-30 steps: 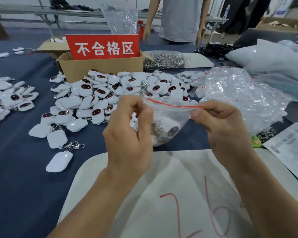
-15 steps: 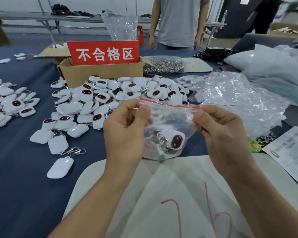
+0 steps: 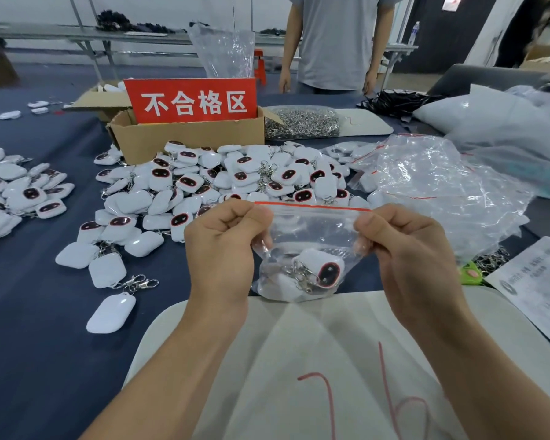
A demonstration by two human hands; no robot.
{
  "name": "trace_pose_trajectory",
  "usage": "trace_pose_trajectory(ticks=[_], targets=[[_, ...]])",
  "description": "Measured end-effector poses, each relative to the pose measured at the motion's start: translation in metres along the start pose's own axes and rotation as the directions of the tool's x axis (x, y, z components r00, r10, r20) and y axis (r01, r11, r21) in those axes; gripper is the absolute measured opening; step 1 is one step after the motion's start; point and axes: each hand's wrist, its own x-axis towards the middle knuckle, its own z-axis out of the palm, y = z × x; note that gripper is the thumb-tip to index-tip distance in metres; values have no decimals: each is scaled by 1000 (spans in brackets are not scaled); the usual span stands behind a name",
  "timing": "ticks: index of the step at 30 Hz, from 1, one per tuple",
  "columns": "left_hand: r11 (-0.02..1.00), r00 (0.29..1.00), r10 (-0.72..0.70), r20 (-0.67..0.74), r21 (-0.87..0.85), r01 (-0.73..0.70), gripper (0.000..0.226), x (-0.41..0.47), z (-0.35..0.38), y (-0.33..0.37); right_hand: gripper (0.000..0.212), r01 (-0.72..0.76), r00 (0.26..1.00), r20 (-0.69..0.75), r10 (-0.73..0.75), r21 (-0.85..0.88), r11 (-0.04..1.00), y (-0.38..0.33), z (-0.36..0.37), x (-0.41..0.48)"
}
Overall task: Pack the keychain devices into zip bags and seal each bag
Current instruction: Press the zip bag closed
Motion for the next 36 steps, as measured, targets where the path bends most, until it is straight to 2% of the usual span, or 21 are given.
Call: trace_pose_trajectory(ticks=[6,10,11,15,21,26,33,36], targets=[[999,1000,-6,-1,51,6,39,-4,3,-3,37,-52,999,15,51,73,996,2,4,-1],[994,997,-13,81,110,4,10,-8,5,-6,25,-26,998,60,23,39,999,3,5,-3],[993,995,-11,97,121,-1,8,-9,5,-7,19,-25,997,80,23,23,999,2,6,-4],[994,994,-6,110,110,-7,11,-11,7,-5,12,-13,987,158,13,-2,1000,1,13,-9],[995,992,-96,88,49,92,25,-14,12,1,13,-42,994,102,39,24,999,0,18,-12],[992,989,-128,80,18,127,21,-16,13,2,18,-15,992,124,15,0,1000,-1,17,-12],[991,972,-134,195,46,128,13,-22,15,2,5,-7,990,142,6,6,1000,-2,23,-17],[990,970,-136,202,70,125,7,-22,16,1,12,-7,990,142,8,-5,1000,0,23,-17]])
